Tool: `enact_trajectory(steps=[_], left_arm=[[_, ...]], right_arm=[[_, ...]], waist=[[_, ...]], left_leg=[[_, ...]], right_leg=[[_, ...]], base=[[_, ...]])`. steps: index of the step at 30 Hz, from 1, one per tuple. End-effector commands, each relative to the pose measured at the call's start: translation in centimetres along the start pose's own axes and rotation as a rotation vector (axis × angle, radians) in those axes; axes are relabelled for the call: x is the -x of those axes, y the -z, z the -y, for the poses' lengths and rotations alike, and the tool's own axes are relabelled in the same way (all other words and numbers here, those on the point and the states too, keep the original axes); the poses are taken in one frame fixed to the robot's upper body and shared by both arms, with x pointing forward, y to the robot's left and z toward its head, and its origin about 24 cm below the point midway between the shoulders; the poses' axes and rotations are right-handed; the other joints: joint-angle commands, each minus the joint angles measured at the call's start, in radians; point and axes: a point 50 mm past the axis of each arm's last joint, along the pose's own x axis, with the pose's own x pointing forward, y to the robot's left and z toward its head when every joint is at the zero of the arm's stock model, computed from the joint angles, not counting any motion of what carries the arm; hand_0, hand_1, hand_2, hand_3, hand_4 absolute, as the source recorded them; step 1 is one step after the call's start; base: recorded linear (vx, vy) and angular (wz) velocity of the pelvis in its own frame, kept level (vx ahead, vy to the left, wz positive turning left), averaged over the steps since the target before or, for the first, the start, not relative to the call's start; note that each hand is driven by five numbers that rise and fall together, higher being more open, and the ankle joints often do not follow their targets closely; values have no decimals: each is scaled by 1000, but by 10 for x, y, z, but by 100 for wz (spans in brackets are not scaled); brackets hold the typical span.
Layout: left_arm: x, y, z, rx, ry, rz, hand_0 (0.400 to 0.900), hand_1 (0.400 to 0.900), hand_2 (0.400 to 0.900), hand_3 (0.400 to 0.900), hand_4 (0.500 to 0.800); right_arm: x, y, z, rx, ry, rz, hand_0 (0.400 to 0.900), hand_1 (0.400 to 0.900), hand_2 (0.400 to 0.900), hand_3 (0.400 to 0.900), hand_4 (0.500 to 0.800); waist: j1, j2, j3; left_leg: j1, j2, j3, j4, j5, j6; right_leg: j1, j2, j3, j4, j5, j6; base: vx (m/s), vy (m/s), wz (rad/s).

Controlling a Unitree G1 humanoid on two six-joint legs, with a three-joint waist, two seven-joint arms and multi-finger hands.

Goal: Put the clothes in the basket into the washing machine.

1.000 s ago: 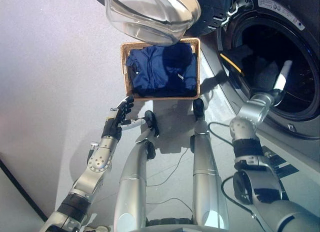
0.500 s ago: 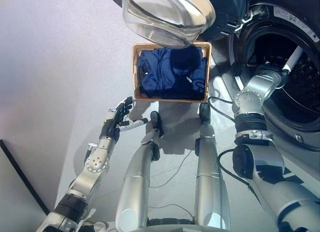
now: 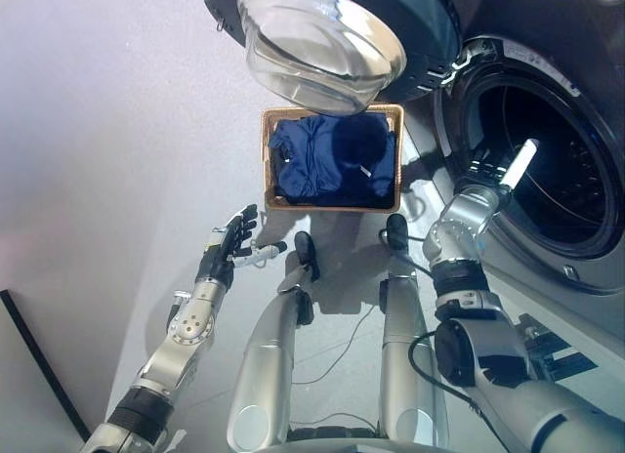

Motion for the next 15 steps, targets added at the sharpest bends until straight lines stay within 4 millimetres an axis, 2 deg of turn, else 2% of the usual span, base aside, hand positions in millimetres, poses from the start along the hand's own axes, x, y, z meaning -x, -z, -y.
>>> enact_trajectory(steps=[1, 3, 5, 7, 8, 9, 10, 11, 12, 13, 15], left_arm=[[17, 17, -2, 29, -31, -36, 900, 900, 900, 900, 800], [18, 20, -3, 37, -38, -44, 900, 900, 900, 900, 800], [20, 27, -4, 48, -50, -67, 900, 900, 900, 900, 800], [21, 33, -8, 47, -63, -78, 900, 900, 900, 900, 800], [20, 36, -11, 35, -70, -82, 900, 900, 900, 900, 800], [20, 38, -12, 18, -70, -84, 900, 900, 900, 900, 800], [18, 39, -12, 3, -70, -81, 900, 900, 900, 900, 800], [18, 41, -12, -4, -65, -80, 900, 900, 900, 900, 800], [16, 41, -11, 4, -56, -81, 900, 900, 900, 900, 800], [14, 43, -8, 4, -39, -88, 900, 900, 900, 900, 800], [11, 43, -5, 0, -15, -92, 900, 900, 900, 900, 800]], right_arm=[[12, -20, 42, 217, -52, 25, 900, 900, 900, 900, 800], [20, -22, 74, 377, -25, -34, 900, 900, 900, 900, 800], [22, -33, 105, 564, 16, -73, 900, 900, 900, 900, 800], [22, -51, 134, 934, 17, -127, 900, 900, 900, 900, 800], [22, -62, 152, 1266, 3, -156, 900, 900, 900, 900, 800], [24, -65, 156, 1427, -43, -167, 900, 900, 900, 900, 800], [28, -76, 178, 1711, -80, -258, 900, 900, 900, 900, 800], [29, -82, 186, 1856, -115, -298, 900, 900, 900, 900, 800], [29, -96, 199, 2020, -86, -329, 900, 900, 900, 900, 800], [33, -107, 215, 2083, -24, -418, 900, 900, 900, 900, 800], [42, -127, 239, 2091, 161, -493, 900, 900, 900, 900, 800]], waist=[[-22, -11, -170], [-26, -28, -175], [-27, -42, -179], [-23, -56, -182], [-17, -61, -185], [-14, -64, -185], [-6, -71, -188], [-1, -75, -192], [5, -77, -195], [12, -79, -200], [20, -82, -210]], left_leg=[[-31, 3, -64, 101, -169, -33], [1, 4, -69, 84, -163, -34], [37, 3, -80, 64, -155, -35], [87, 0, -93, 29, -140, -37], [114, 1, -102, 6, -130, -38], [136, -1, -108, -8, -124, -38], [164, 1, -119, -37, -111, -41], [183, 1, -128, -52, -105, -42], [204, 1, -138, -71, -97, -42], [228, 5, -146, -97, -87, -44], [259, 8, -158, -130, -74, -46]], right_leg=[[21, 4, -37, -127, 74, -10], [62, 1, -46, -144, 74, -9], [105, -1, -58, -159, 75, -6], [158, -3, -74, -176, 78, -3], [186, -6, -85, -185, 77, -1], [212, -7, -93, -197, 79, 0], [242, -8, -105, -213, 82, 2], [264, -10, -114, -226, 84, 3], [288, -10, -124, -239, 85, 4], [314, -10, -135, -255, 87, 4], [346, -8, -153, -274, 89, 5]], base=[[42, -32, -2], [53, -58, 3], [73, -66, 9], [91, -80, 16], [96, -86, 22], [99, -91, 26], [94, -81, 27], [99, -83, 28], [96, -73, 28], [93, -69, 28], [73, -34, 20]])
